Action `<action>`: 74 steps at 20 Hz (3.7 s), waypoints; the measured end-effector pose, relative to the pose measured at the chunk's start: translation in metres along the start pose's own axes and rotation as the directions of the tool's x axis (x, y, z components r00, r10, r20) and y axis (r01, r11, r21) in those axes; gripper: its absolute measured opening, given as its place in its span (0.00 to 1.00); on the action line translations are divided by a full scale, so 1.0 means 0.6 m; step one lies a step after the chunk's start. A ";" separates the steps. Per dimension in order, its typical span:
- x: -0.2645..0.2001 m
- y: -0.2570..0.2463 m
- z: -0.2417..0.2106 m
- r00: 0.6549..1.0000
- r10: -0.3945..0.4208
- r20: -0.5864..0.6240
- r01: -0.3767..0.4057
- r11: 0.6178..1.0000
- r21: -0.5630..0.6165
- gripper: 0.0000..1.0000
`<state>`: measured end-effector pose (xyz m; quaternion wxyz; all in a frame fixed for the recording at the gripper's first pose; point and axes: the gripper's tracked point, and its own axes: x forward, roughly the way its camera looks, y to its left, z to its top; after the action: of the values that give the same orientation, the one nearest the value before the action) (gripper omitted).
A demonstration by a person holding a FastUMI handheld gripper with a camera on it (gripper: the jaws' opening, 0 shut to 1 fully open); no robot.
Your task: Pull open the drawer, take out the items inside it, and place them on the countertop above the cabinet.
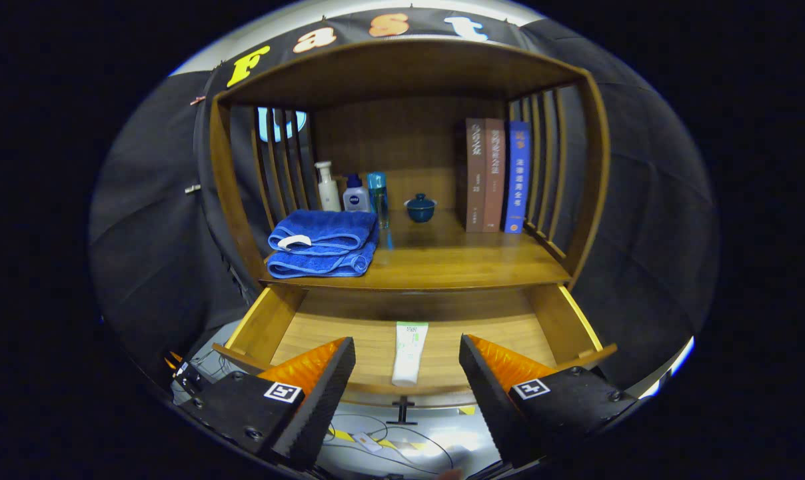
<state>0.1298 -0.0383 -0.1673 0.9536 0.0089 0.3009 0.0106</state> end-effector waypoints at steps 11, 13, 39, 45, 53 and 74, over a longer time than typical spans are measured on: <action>0.206 0.000 -0.111 0.855 -0.021 -0.518 0.023 1.000 -0.002 0.99; 0.224 0.006 -0.133 0.828 -0.017 -0.561 0.031 0.999 0.015 0.98; 0.164 0.015 -0.133 0.793 -0.009 -0.610 0.060 0.996 0.063 0.37; 0.125 0.012 -0.075 0.811 -0.017 -0.584 0.055 0.997 0.048 0.37; 0.167 0.009 0.057 0.839 -0.029 -0.543 0.058 0.998 0.037 0.37; 0.339 -0.014 0.113 0.799 -0.042 -0.600 0.100 0.993 0.064 0.55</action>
<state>0.3356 -0.0421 -0.2284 0.8086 0.0378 0.5860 -0.0366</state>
